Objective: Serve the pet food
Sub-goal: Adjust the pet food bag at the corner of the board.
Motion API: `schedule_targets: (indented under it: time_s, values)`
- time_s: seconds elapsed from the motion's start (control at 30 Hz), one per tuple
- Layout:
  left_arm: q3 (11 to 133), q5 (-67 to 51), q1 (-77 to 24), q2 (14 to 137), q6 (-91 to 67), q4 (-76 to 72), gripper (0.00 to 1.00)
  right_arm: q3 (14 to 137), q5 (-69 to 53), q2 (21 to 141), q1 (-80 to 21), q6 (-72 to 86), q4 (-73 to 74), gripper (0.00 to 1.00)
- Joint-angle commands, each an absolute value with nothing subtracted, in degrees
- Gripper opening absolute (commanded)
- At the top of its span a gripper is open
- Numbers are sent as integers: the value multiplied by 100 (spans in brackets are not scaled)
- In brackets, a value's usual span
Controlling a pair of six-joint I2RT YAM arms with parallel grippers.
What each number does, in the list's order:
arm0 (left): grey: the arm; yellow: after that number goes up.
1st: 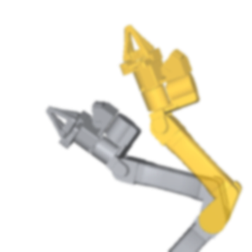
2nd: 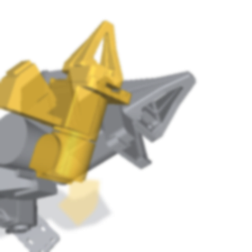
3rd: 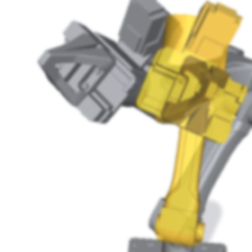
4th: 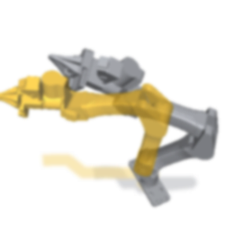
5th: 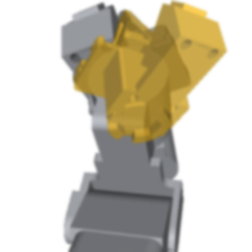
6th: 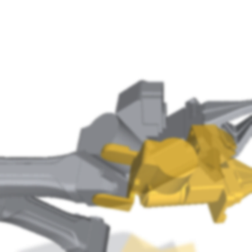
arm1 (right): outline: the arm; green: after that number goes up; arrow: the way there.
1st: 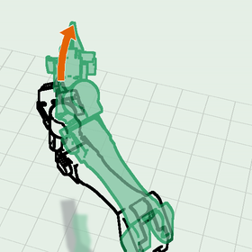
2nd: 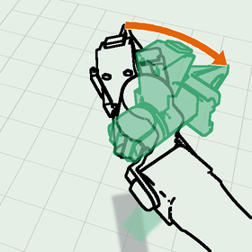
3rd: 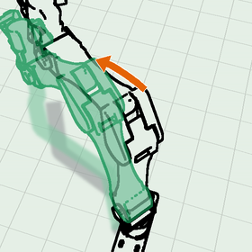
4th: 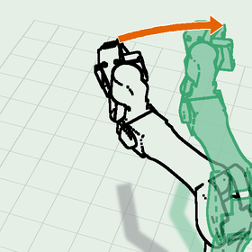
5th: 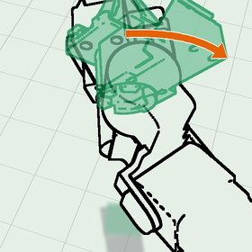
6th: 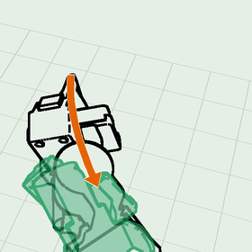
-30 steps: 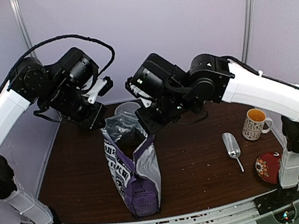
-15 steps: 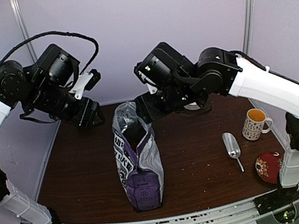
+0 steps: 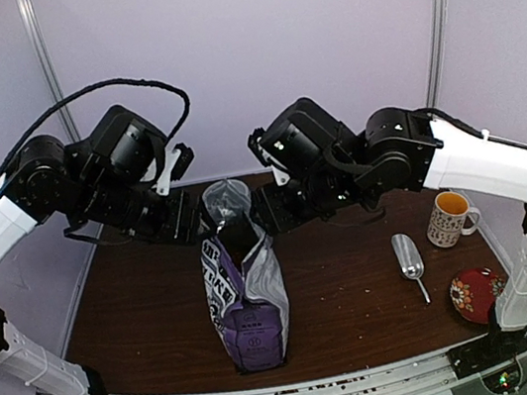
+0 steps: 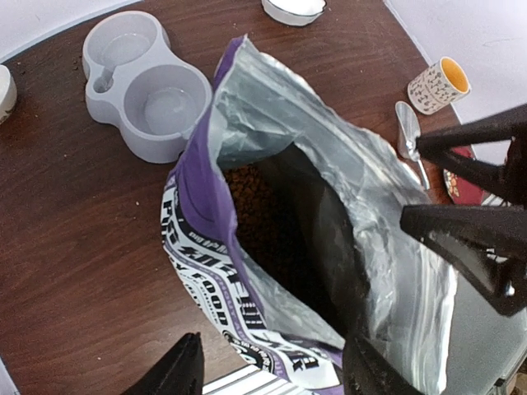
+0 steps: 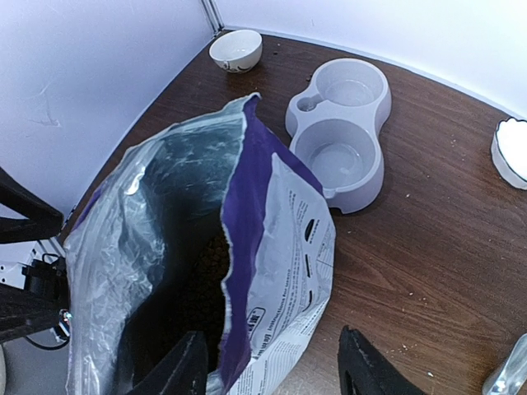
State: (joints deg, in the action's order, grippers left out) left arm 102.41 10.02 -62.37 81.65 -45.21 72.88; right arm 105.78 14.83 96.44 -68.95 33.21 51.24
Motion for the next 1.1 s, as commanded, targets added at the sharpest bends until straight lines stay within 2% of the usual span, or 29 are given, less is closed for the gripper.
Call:
schedule_targets:
  time_s: [0.0, 0.17, 0.33, 0.4, 0.5, 0.57, 0.87, 0.93, 1.07]
  values:
    - [10044, 950, -6249, 8037, -5057, 6456, 61, 10447, 1318, 9578, -6994, 3452, 4843, 51]
    - [10056, 791, -6249, 8203, -5131, 6368, 54, 10448, 1301, 9596, -7010, 3407, 4744, 39]
    - [9987, 622, -6262, 8395, -5250, 6356, 37, 10581, 1581, 9576, -7006, 3266, 4900, 23]
    - [9998, 610, -6273, 8474, -5255, 6361, 26, 10641, 1720, 9578, -7007, 3207, 4978, 18]
    - [10142, 630, -6276, 8597, -5189, 6465, 0, 10820, 1849, 9644, -6992, 3092, 5127, 7]
    - [10364, 763, -6279, 8696, -5109, 6731, 0, 11032, 1918, 9738, -6982, 3011, 5287, 0]
    - [12517, 1578, -6267, 9309, -4659, 9091, 0, 12129, 2248, 10046, -6971, 2660, 5978, 0]
    - [12783, 1517, -6239, 9367, -4585, 9433, 0, 12123, 2267, 10046, -6974, 2655, 6003, 0]
    - [12528, 1106, -6089, 9170, -4421, 9492, 0, 12077, 2215, 10073, -6976, 2716, 5981, 0]
